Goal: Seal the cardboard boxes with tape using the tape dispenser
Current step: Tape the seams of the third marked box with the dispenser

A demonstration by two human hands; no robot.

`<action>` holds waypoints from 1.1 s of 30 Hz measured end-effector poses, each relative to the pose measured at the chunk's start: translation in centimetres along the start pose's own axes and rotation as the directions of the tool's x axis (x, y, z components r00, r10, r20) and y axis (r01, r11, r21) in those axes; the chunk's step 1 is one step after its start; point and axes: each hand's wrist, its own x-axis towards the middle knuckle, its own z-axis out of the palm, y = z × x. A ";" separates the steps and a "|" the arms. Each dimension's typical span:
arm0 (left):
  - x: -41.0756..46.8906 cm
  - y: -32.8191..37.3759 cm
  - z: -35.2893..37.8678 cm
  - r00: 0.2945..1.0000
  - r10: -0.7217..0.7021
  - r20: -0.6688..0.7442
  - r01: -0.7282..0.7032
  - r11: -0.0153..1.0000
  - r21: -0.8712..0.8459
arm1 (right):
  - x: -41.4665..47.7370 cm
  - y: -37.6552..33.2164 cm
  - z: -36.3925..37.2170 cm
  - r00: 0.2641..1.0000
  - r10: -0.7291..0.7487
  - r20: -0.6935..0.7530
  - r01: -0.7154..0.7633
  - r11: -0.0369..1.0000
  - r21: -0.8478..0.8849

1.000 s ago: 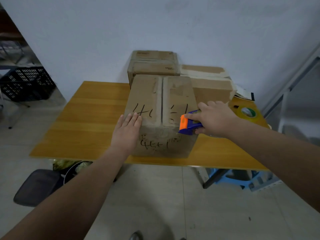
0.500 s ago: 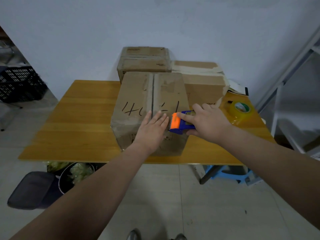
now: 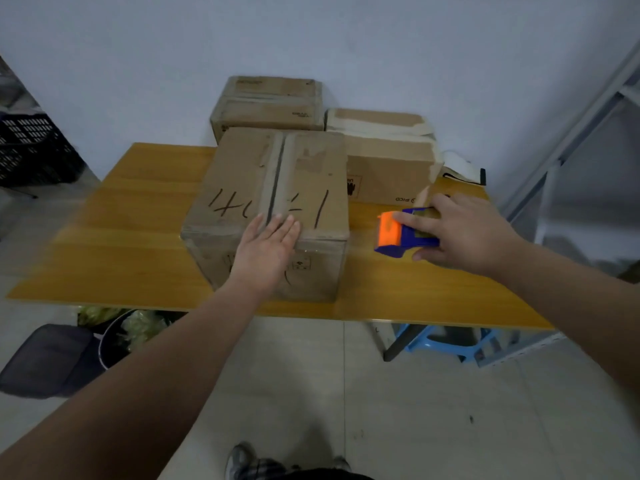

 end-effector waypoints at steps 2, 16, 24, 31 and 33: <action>-0.1 0.3 0.0 0.999 -0.034 0.003 0.034 0.999 -0.013 | 0.1 -0.7 0.5 1.000 -0.012 0.000 0.012 1.000 0.000; 3.8 8.2 -0.5 1.000 0.000 -0.022 -0.002 0.996 -0.086 | 0.1 -0.1 1.6 0.997 0.005 -0.081 0.009 0.983 0.183; 3.9 8.1 0.3 0.999 0.044 -0.009 -0.044 0.999 0.009 | -1.1 2.5 2.0 0.990 -0.133 -0.048 0.139 0.978 0.158; 3.9 8.2 -0.2 1.000 0.029 0.004 -0.029 1.000 -0.001 | -0.1 -0.2 1.4 0.990 -0.127 0.064 0.123 0.990 0.064; 3.8 8.3 -0.4 0.999 0.032 0.003 -0.032 0.999 -0.003 | 0.9 -1.5 0.7 0.988 -0.117 0.099 0.112 0.992 0.058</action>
